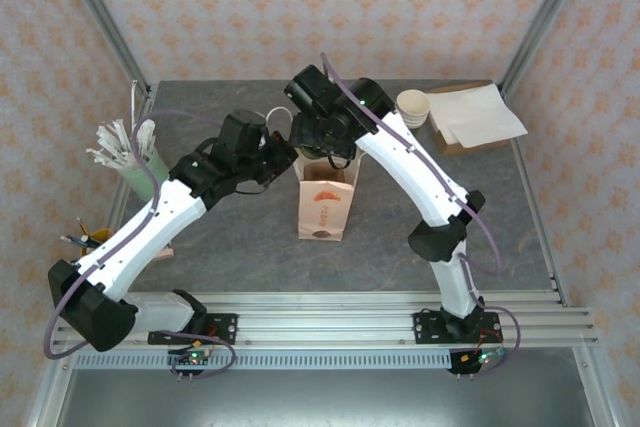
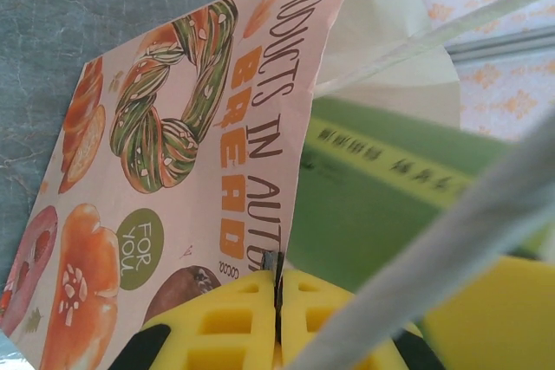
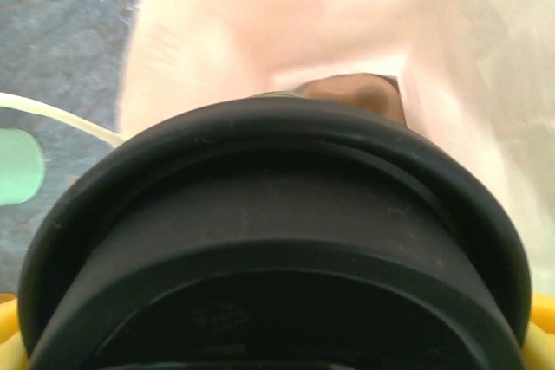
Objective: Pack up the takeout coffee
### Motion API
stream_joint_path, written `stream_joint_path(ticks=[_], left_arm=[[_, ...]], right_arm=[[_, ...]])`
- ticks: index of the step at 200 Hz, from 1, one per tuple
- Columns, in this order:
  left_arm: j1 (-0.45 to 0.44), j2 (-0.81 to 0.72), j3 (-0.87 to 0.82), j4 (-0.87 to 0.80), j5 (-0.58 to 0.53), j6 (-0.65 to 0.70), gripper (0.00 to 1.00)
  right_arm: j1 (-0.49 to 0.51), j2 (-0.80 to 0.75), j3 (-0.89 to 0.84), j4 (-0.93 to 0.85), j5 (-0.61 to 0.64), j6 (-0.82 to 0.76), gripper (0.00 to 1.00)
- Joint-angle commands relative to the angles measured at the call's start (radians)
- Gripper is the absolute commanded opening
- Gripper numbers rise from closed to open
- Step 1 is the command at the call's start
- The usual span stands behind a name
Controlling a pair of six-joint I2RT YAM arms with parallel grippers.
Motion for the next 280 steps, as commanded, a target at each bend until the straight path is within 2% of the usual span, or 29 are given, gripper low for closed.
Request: stream_joint_path(ticks=[1,18,27,39,47,67,91,116,136,154,167,195,211,228,244,280], left_arm=[[-0.01,-0.039,-0.029,0.04,-0.078,-0.054,0.0],[-0.008,-0.065,-0.033,-0.03,-0.125,-0.055,0.0],[0.006,-0.078,-0.035,-0.048,-0.107,-0.022,0.2],[0.065,-0.083,-0.009,-0.058,0.017,0.107,0.46],[0.105,-0.078,0.041,-0.134,0.051,0.175,0.59],[0.175,-0.076,0.166,-0.321,0.043,0.384,0.76],[0.214,-0.089,0.263,-0.368,0.021,0.673,0.92],[0.231,-0.039,0.321,-0.308,0.032,0.918,0.96],[0.257,0.078,0.369,-0.224,0.061,1.008,0.95],[0.284,0.227,0.486,-0.214,0.188,1.079,0.91],[0.288,0.339,0.586,-0.257,0.304,1.193,0.89],[0.288,0.566,0.831,-0.495,0.552,1.437,0.87],[0.286,0.618,0.893,-0.584,0.693,1.585,0.87],[0.286,0.616,0.861,-0.592,0.824,1.711,0.87],[0.281,0.607,0.822,-0.566,0.823,1.758,0.87],[0.246,0.601,0.782,-0.547,0.674,1.817,0.85]], right_arm=[[0.007,-0.011,-0.057,-0.008,0.051,0.014,0.6],[0.006,-0.018,-0.112,0.005,0.049,0.003,0.59],[0.006,-0.02,-0.136,0.009,0.033,-0.005,0.59],[0.007,-0.022,-0.17,0.014,0.01,-0.01,0.59],[0.007,-0.025,-0.19,0.016,0.002,-0.014,0.59],[0.007,-0.039,-0.236,0.029,-0.001,-0.028,0.59],[0.006,-0.049,-0.28,0.035,-0.022,-0.054,0.57],[0.007,-0.062,-0.318,0.045,-0.05,-0.097,0.56],[0.006,-0.101,-0.363,0.064,-0.06,-0.152,0.56],[0.006,-0.144,-0.415,0.068,-0.061,-0.216,0.56],[0.002,-0.176,-0.461,0.074,-0.053,-0.24,0.56],[-0.005,-0.217,-0.528,0.096,-0.073,-0.263,0.56],[-0.005,-0.237,-0.56,0.125,-0.073,-0.261,0.56],[-0.007,-0.248,-0.587,0.14,-0.072,-0.254,0.56],[-0.006,-0.252,-0.606,0.142,-0.07,-0.255,0.56],[-0.007,-0.263,-0.637,0.162,-0.077,-0.261,0.56]])
